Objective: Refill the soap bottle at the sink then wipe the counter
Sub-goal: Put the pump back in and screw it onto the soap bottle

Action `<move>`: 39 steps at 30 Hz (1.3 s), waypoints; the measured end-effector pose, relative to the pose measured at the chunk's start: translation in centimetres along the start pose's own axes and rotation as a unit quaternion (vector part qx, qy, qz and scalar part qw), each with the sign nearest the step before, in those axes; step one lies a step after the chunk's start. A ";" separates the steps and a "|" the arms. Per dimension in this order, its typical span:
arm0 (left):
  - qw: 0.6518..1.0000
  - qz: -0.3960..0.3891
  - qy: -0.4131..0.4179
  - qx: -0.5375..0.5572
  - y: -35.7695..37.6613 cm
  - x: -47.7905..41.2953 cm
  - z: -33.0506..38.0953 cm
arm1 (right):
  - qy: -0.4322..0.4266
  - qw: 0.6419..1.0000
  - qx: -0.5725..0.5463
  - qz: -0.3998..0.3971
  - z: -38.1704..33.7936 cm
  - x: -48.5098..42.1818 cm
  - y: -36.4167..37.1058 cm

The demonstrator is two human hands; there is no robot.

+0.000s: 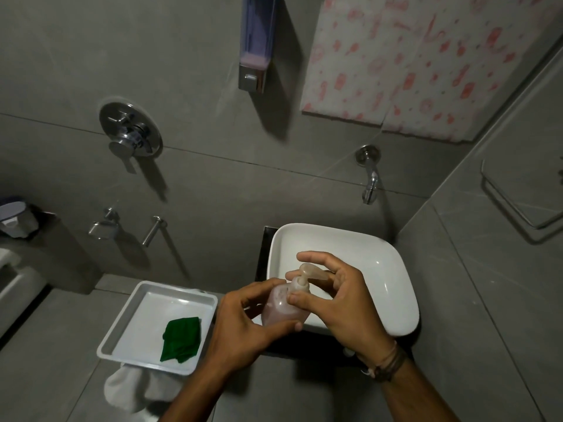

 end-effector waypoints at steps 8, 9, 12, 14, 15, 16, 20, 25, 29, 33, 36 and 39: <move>0.999 0.018 -0.026 0.022 0.0 -0.2 -0.1 | -0.016 0.982 -0.021 0.185 -0.1 1.6 -1.4; 0.999 0.017 -0.025 0.020 -0.1 -0.3 0.0 | -0.015 0.986 -0.045 0.159 0.0 1.5 -1.3; 1.000 0.015 -0.017 0.017 -0.1 -0.3 0.5 | -0.022 0.994 -0.108 0.014 -0.1 1.1 0.6; 1.000 0.023 -0.011 0.019 -0.2 -0.3 0.8 | -0.025 0.995 -0.091 -0.007 -0.2 1.1 1.1; 0.999 0.027 -0.010 0.019 -0.3 -0.3 0.8 | -0.025 0.997 -0.078 0.011 -0.2 1.1 0.9; 0.999 0.030 -0.011 0.019 -0.5 -0.3 0.7 | -0.023 0.997 -0.065 0.042 -0.2 1.1 0.5; 0.999 0.022 -0.021 0.013 -0.8 -0.3 0.4 | -0.011 0.996 -0.059 0.069 0.5 1.0 -0.2; 1.000 0.004 -0.020 0.003 -0.5 -0.3 0.4 | -0.006 0.990 -0.112 -0.080 0.1 0.1 1.4; 1.000 0.019 -0.012 -0.002 -0.3 -0.2 0.3 | 0.016 0.993 -0.098 0.060 0.4 0.3 0.9; 1.000 0.018 -0.021 0.003 -0.1 -0.2 -0.2 | 0.022 0.989 -0.089 0.119 0.8 0.6 0.8; 1.000 0.006 -0.025 0.011 -0.4 -0.3 -0.1 | 0.012 0.993 -0.114 -0.013 0.5 0.1 1.2; 0.999 -0.012 -0.029 0.018 -0.7 -0.5 -0.1 | 0.003 0.992 -0.113 -0.053 0.2 0.0 0.9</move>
Point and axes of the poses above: each hand's wrist, its own x-axis away from the middle knuckle, its own y-axis out of the palm, z = x × y, the point moved 7 cm from there along -x, towards the middle knuckle, and after that the axes turned 13 degrees about x, right-handed, at the moved point
